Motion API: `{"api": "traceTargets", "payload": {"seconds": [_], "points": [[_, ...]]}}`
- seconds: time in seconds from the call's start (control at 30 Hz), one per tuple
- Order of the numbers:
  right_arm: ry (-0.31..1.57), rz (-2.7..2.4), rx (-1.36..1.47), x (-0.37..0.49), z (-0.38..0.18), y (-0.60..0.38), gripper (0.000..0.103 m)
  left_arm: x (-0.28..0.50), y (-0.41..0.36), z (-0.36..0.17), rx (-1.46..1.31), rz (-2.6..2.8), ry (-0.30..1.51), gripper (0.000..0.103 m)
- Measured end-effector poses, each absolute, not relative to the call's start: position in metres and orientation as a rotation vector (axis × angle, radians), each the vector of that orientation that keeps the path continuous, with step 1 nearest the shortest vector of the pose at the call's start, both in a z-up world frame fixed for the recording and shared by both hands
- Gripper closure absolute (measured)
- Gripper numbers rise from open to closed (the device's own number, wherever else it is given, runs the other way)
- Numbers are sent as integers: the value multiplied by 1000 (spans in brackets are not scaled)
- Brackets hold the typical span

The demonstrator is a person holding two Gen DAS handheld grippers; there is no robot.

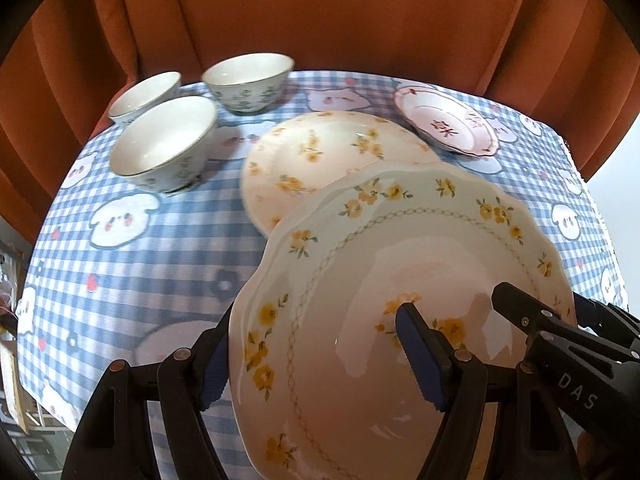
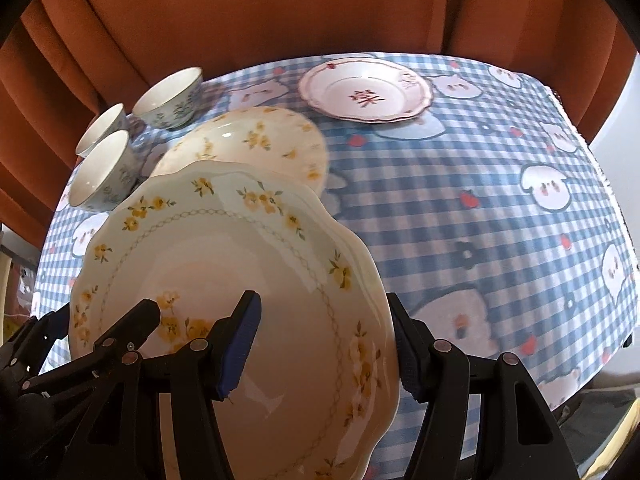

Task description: Organize plates and bowls

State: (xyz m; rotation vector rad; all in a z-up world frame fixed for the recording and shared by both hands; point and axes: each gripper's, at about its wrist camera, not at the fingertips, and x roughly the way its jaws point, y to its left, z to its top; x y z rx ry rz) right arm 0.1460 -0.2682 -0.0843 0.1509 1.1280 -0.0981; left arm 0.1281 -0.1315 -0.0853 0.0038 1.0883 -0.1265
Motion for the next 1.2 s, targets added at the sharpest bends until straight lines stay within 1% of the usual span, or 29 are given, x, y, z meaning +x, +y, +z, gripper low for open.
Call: {"api": "traceTargets", "payload": {"seconds": [0.3,0.6,0.93,1.2], "points": [[1151,-116,149,139,-93,-330,37,128,-191,-101,-6,-144,1103,27],[1171,-119,151,138,-104,-370,37,131,-231,-119,13,-128,1128,27],[1246,-119,161,134,-131,-394,37,130,-253,-140,13,-123,1185,27],[1276,-60,172,139,-147,-392,37,134,-251,-149,39,-72,1211,25]]}}
